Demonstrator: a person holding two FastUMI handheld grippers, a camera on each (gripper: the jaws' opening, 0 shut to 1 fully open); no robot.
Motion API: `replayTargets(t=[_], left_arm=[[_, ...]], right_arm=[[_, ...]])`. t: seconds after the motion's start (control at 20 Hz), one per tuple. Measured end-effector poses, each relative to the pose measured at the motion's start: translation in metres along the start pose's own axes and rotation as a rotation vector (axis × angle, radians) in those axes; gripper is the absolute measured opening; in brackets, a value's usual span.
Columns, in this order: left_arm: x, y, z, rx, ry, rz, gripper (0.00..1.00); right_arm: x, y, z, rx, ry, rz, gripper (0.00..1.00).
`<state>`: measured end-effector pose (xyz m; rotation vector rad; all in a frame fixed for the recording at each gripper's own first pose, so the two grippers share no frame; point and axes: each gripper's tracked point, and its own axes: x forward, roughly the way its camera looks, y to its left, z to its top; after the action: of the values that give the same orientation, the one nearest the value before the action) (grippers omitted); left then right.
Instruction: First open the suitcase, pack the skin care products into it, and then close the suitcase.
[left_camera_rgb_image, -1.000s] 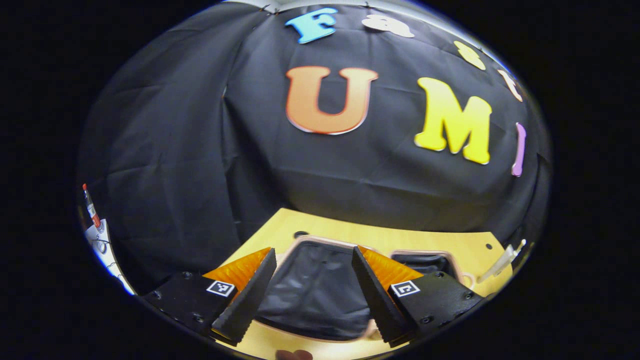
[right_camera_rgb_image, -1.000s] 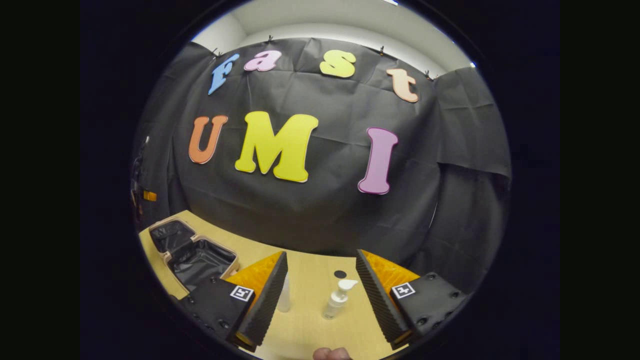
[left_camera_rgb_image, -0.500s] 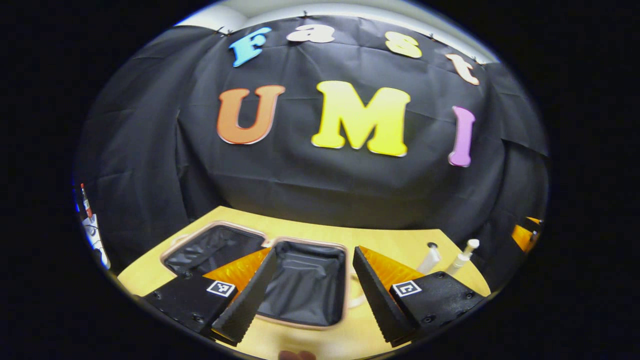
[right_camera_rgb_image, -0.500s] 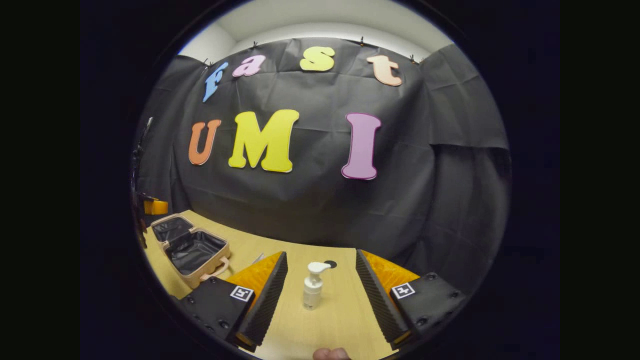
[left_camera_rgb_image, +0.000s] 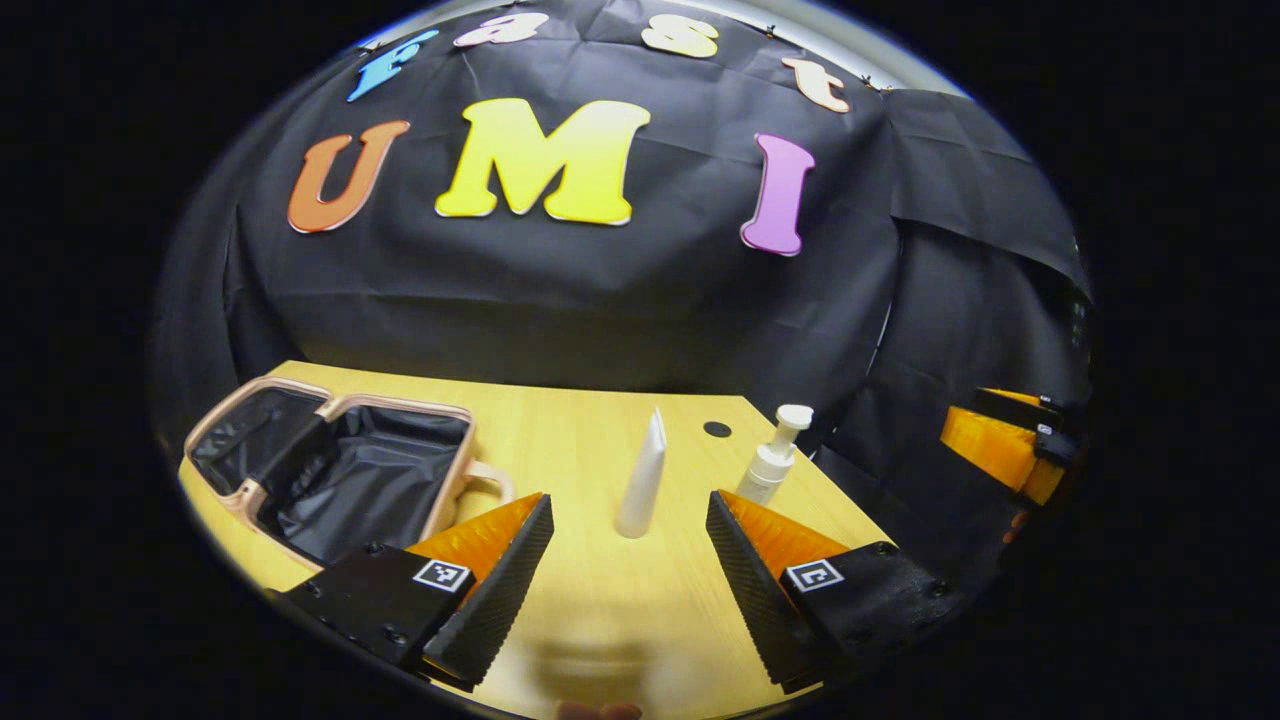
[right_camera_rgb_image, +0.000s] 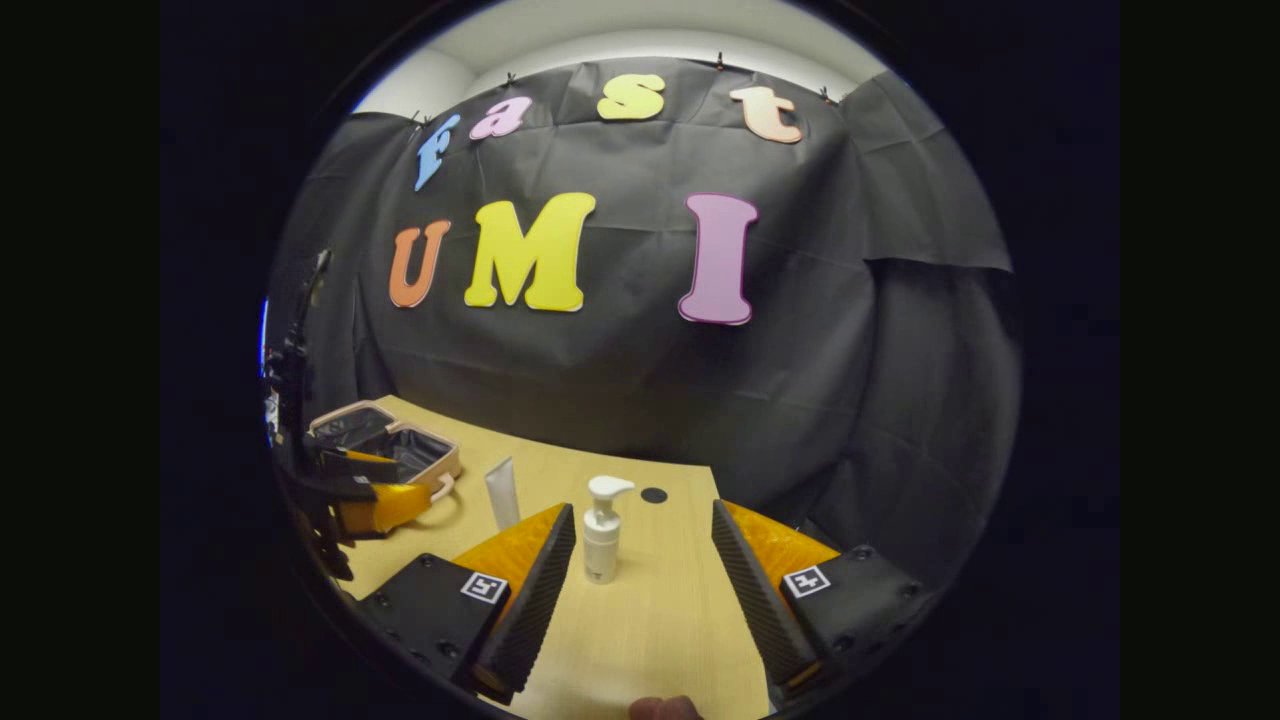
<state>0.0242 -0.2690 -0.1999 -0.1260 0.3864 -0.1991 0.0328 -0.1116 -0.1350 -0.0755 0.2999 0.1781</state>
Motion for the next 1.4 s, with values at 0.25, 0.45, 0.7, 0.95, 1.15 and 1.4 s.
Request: replayTargets(t=[0.25,0.45,0.7,0.95,1.15,1.4], left_arm=[[0.077,0.005,-0.037,0.016,0.031,0.015,0.99],[0.12,0.008,-0.061,0.015,0.067,0.033,0.99],[0.154,0.012,-0.072,0.02,0.107,0.035,0.98],[0.169,0.013,-0.082,0.037,0.155,0.042,0.77],[0.169,0.013,-0.083,0.053,0.177,0.037,0.5],[0.116,0.007,-0.045,0.021,0.143,0.007,0.47]], right_arm=[[-0.002,-0.024,-0.026,-0.014,0.06,-0.047,0.77],[-0.001,-0.041,-0.041,-0.037,0.103,-0.072,0.77],[0.009,-0.047,-0.048,-0.029,0.123,-0.077,0.81],[0.018,-0.044,-0.049,-0.01,0.131,-0.06,0.78],[0.025,-0.043,-0.057,-0.012,0.133,-0.042,0.78],[0.051,-0.014,-0.085,0.037,0.156,0.028,0.81]])
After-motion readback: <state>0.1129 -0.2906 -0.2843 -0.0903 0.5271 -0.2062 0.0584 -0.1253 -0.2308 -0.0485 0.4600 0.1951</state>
